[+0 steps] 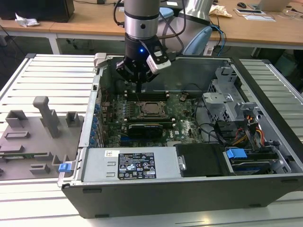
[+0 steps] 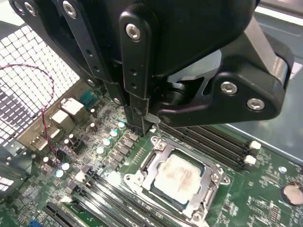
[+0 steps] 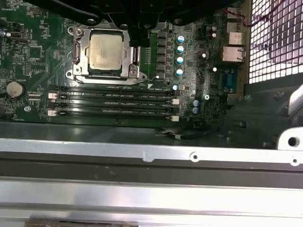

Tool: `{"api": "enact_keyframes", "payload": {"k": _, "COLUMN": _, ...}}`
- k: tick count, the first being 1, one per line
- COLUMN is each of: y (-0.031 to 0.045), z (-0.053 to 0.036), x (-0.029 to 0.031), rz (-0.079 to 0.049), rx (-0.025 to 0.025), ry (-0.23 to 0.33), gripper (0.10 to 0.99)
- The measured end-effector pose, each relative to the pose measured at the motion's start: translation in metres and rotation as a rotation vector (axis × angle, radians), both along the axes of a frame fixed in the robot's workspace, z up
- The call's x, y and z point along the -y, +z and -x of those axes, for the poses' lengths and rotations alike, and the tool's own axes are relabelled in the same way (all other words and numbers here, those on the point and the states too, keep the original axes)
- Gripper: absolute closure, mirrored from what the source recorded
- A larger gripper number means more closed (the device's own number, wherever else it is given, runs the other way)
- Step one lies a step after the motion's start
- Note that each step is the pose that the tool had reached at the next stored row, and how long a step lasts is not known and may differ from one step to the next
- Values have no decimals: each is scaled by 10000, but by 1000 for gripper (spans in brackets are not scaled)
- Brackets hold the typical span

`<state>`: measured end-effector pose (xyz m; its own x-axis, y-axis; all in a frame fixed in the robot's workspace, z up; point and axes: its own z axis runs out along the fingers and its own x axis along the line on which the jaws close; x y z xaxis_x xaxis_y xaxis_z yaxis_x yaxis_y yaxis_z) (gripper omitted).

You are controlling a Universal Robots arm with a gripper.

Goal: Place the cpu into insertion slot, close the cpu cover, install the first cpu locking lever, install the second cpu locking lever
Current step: 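Install the first cpu locking lever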

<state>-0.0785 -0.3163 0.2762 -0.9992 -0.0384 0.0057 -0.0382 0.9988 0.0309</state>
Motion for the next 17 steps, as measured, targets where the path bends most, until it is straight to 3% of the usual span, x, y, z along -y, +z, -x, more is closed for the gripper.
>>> {"api": "enact_keyframes", "payload": {"k": 10, "y": -14, "z": 25, "x": 0, "rz": 1, "rx": 6, "ry": 21, "gripper": 980}}
{"api": "enact_keyframes", "payload": {"k": 17, "y": -60, "z": 145, "x": -3, "rz": -8, "rx": 6, "ry": 24, "gripper": 980}}
